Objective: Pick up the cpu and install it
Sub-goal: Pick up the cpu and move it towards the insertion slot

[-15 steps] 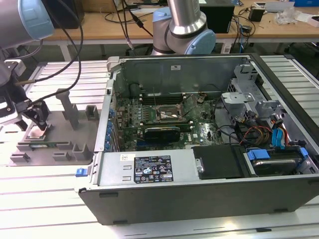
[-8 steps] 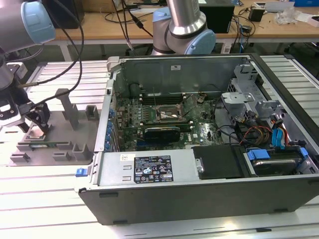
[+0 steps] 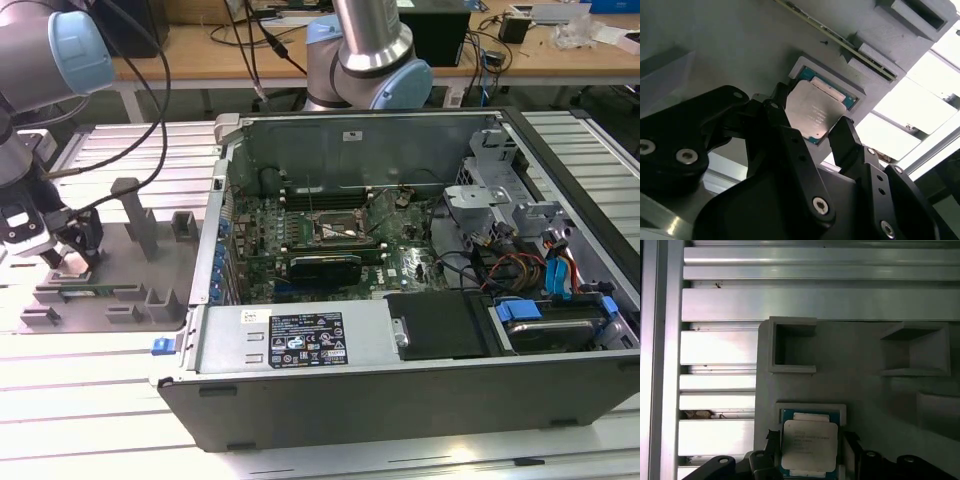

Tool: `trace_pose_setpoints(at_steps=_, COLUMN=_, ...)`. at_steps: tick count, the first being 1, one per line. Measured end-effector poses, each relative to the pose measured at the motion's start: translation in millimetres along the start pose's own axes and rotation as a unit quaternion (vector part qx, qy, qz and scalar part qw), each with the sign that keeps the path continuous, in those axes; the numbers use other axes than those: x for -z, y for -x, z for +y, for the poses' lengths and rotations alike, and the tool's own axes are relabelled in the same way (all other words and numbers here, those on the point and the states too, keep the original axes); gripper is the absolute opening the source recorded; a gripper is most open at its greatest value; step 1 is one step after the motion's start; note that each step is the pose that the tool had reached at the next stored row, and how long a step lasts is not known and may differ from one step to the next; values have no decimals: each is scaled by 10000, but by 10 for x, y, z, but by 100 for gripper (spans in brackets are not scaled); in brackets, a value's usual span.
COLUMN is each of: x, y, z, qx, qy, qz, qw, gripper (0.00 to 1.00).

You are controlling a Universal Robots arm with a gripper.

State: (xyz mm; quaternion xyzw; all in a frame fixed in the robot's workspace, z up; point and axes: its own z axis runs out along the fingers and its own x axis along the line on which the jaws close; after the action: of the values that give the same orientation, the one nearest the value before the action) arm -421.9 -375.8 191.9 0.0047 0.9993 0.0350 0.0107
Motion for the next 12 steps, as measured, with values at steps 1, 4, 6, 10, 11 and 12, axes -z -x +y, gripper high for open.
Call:
trace_pose_setpoints(at_steps=1, x=-3, y=0, z=0, qx=0, qy=0, qz=1, qw=10000, gripper=60)
trace_pose_setpoints(at_steps=4, x=-9, y=0, z=0, qx=0, qy=0, qz=1, qw=10000, gripper=60)
trace_pose_setpoints(at_steps=6, x=-18, y=0, z=0, qx=1, qy=1, qz=-1, qw=10000, gripper=60)
trace_pose_setpoints(at_steps=10, x=-17, y=0, z=-1, qx=1, qy=0, qz=1, qw=10000, gripper=60)
trace_pose_setpoints(at_steps=11, x=-18, y=0, z=-1, qx=1, qy=0, qz=1, qw=10000, gripper=60)
trace_pose_setpoints(at_steps=12, x=-19, y=0, z=-1, qx=1, qy=0, qz=0, qw=10000, gripper=60)
